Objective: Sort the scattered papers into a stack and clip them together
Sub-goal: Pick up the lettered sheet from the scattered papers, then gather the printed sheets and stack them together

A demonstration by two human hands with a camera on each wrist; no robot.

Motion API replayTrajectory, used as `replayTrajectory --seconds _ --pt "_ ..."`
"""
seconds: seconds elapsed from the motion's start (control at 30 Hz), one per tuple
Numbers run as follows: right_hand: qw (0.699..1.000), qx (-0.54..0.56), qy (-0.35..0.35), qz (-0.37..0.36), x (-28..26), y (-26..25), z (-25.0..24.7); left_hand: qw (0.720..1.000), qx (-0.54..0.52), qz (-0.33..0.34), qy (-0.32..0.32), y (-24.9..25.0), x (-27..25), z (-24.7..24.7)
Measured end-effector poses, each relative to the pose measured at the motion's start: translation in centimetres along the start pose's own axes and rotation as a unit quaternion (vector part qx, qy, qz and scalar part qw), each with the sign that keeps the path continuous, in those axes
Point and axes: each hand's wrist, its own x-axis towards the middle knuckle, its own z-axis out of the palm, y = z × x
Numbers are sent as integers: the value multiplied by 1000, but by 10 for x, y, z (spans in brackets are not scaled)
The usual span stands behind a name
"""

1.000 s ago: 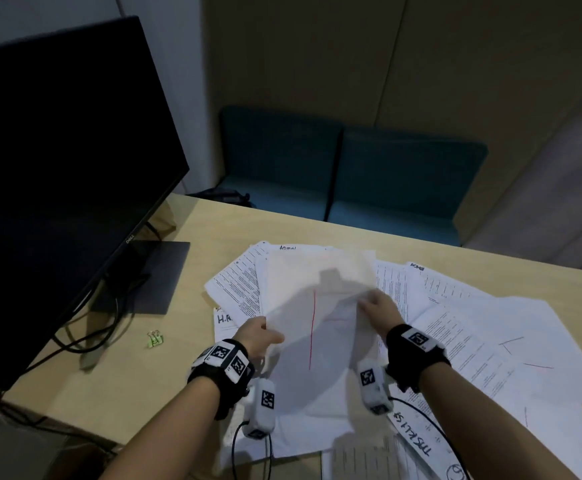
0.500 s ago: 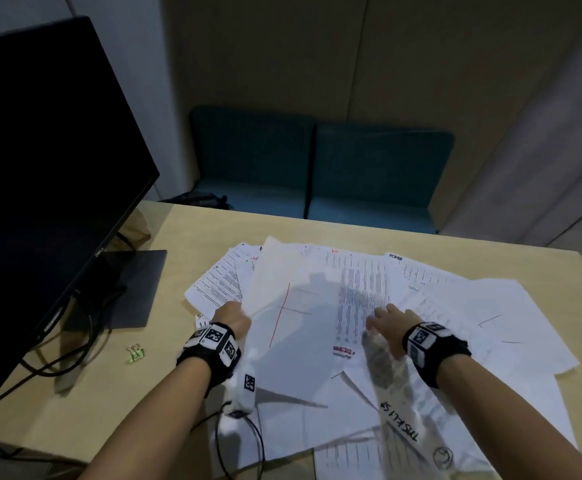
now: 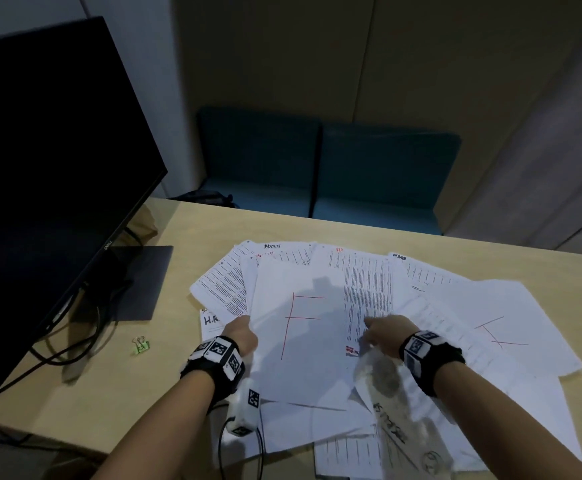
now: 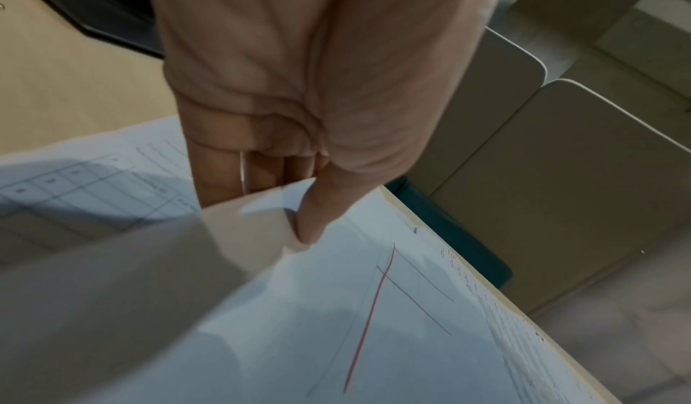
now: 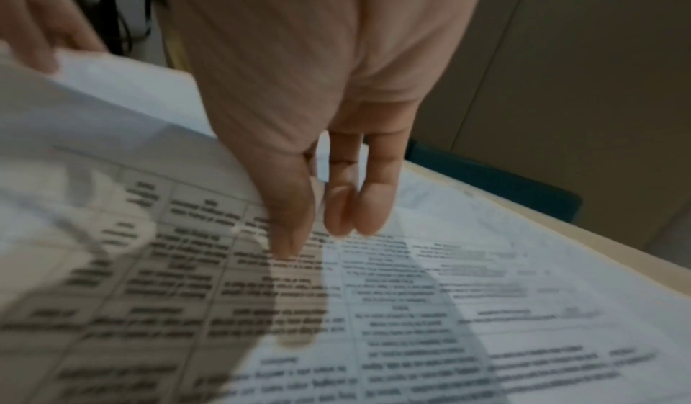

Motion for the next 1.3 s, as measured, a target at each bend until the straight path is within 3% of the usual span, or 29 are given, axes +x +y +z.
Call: replayTrajectory --seconds 0.2,0.4,0.47,0.57,0.67,0.73,0.8,0.87,0.97,1.1,1.17,1.3 --pt "982 -10 173 -75 4 -27 -54 999 -33 14 -19 -4 -4 3" --pt "967 48 207 -141 33 -83 -44 995 -91 18 -32 -10 3 4" --pt "963 97 233 -90 37 -83 -40 995 -97 13 -30 -7 1 3" --pt "947 188 246 86 33 -58 -35 994 -108 -4 -25 1 -5 0" --pt "884 332 182 273 26 -20 -17 989 -138 -43 -41 5 -6 1" --pt "844 401 105 340 21 -6 -1 986 -152 -52 -51 4 -2 3" --pt "837 414 46 355 20 -4 12 984 -156 -56 -62 4 3 6" --pt "860 391 21 329 24 -10 19 985 -150 -61 -65 4 7 8" --pt "903 337 24 265 31 -25 20 988 -132 -58 -62 6 6 10" --pt "926 299 54 225 35 -44 12 994 -82 -54 -53 6 8 15" --pt "904 317 79 275 37 -40 10 997 -52 -51 -29 4 11 15" --pt "786 437 62 433 33 -15 2 998 -42 -51 -11 -5 15 12"
